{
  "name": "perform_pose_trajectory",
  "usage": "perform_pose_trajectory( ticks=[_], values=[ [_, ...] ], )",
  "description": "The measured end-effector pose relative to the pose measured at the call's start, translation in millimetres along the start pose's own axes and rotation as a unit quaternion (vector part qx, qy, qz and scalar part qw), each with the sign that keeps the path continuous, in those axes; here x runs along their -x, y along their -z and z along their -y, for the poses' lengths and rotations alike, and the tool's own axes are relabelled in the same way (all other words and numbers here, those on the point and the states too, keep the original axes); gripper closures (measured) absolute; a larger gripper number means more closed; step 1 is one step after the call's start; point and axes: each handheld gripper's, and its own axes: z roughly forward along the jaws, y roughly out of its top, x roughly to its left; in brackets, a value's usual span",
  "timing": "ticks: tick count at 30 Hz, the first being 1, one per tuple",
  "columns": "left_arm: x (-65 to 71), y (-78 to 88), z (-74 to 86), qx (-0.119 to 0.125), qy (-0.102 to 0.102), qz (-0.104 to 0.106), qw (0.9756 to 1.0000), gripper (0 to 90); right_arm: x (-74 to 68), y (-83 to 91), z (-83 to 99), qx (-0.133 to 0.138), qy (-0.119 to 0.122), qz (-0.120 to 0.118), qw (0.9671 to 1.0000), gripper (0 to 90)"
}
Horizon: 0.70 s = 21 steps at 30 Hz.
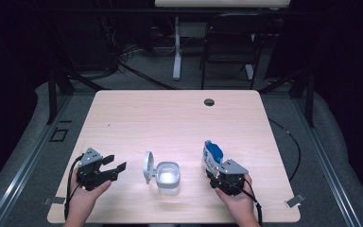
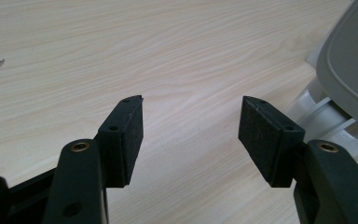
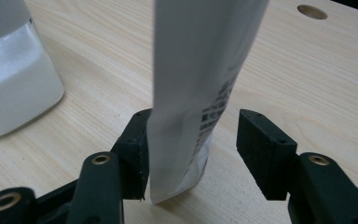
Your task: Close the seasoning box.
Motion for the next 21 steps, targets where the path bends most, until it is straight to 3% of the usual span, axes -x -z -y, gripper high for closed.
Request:
perform_pose_trajectory(
  ticks=[9, 14, 21],
  values=[
    [5.4, 0.1, -4.4, 0.006, -0.006, 0.008, 0.9999, 40.9, -5.4, 7.1, 0.9, -0.002, -0.001, -0.001, 1.0000, 46.6],
    [7.0, 2.3, -8.3, 0.016, -0.005, 0.016, 0.9997, 40.9, -9.4, 15.3, 4.2, -0.004, -0.004, 0.011, 0.9999, 46.4],
    [9.8, -0.2, -8.9, 0.012, -0.012, 0.020, 0.9997, 42.1, -9.1, 22.4, 7.5, -0.003, -0.006, 0.020, 0.9998, 46.3]
  ],
)
